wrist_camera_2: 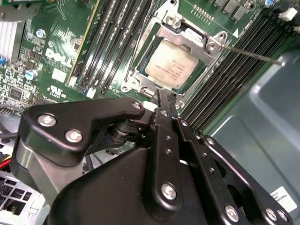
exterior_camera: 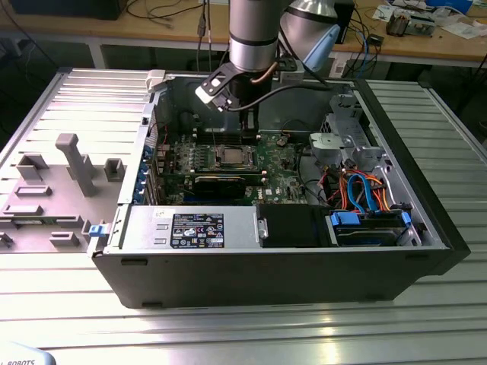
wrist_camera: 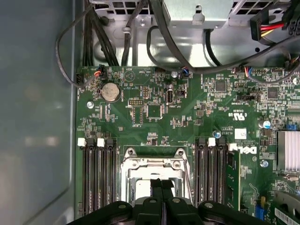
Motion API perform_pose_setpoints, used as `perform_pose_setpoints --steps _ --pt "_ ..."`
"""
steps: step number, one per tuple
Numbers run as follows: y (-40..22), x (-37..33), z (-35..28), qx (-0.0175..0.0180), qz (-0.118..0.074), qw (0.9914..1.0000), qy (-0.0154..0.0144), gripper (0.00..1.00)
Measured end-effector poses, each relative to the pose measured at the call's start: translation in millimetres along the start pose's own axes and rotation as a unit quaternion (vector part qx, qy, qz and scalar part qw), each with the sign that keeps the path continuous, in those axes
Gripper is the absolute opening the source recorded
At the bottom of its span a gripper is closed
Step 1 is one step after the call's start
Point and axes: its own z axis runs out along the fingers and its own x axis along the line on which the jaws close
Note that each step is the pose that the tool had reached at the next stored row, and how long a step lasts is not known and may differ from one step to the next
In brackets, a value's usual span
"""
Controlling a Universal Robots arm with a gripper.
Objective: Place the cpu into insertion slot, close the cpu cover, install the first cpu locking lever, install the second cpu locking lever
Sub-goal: 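Close the cpu cover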
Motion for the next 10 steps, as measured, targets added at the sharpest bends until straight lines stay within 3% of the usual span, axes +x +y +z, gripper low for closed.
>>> perform_pose_setpoints --steps 10 --pt "-6.4 -0.4 8.5 0.0002 -0.015 0.99988 0.0003 0.11"
